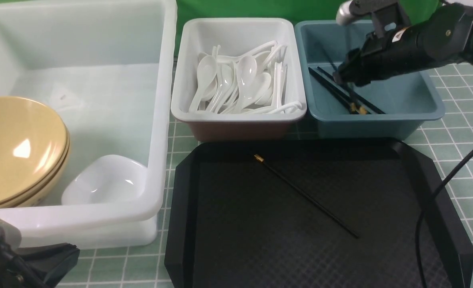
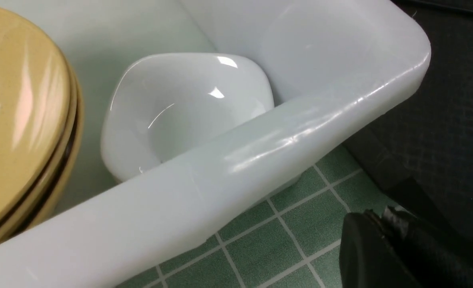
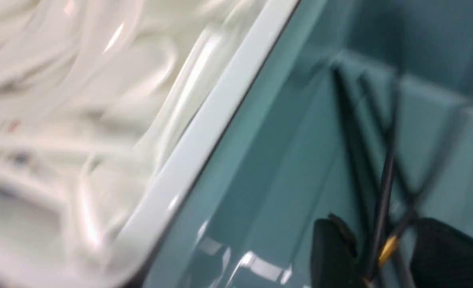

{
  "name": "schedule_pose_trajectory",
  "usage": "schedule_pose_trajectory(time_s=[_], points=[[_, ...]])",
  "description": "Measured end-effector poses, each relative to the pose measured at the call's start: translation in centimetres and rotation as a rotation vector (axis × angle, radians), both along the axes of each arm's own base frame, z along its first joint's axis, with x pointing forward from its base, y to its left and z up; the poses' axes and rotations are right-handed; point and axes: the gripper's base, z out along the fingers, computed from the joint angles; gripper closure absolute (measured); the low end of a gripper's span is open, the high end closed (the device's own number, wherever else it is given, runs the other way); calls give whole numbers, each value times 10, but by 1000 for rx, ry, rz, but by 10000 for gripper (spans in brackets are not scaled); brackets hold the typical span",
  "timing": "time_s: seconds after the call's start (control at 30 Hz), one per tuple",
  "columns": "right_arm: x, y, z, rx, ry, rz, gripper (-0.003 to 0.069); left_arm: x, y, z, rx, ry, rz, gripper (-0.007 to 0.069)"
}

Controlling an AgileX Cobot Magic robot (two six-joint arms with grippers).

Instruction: On blue table put chopsticks spoon bowls plates into blue grey white boxes.

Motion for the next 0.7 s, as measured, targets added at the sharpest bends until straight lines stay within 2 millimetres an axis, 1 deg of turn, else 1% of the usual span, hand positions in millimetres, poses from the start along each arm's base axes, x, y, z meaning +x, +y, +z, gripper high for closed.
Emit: schedule_pose_trajectory(time_s=[0.1, 0.17, 0.27, 0.3, 0.37, 0.4, 0.47, 0.5, 0.53, 0.57, 0.67, 0.7], points=[[-24, 10, 3, -3, 205, 47, 304, 0, 0, 0, 4, -1, 0, 620], [-41, 22, -4, -24, 327, 97, 302, 0, 0, 0, 5, -1, 0, 620], [-64, 46, -30, -79, 447, 190, 302, 0, 0, -2, 10, -2, 0, 620], [-72, 57, -43, -118, 468, 246, 301, 0, 1, -2, 12, -1, 0, 620], [-80, 73, -61, -188, 468, 318, 301, 0, 0, -3, 11, -4, -1, 620], [-82, 81, -68, -222, 456, 353, 301, 1, 0, -4, 10, -6, -1, 620], [-81, 92, -81, -287, 409, 399, 301, 1, 0, -5, 12, -4, -1, 620], [-80, 92, -82, -291, 404, 400, 301, 1, 0, -5, 12, -6, -1, 620], [-77, 97, -93, -319, 373, 417, 302, 1, 0, -5, 10, -10, -1, 620], [-76, 97, -94, -321, 374, 417, 302, 1, 0, -5, 10, -10, -1, 620], [-73, 100, -99, -321, 363, 417, 351, 1, 0, -5, 10, -11, -1, 620], [-74, 102, -100, -325, 377, 423, 407, 1, 0, -5, 11, -11, -1, 620]])
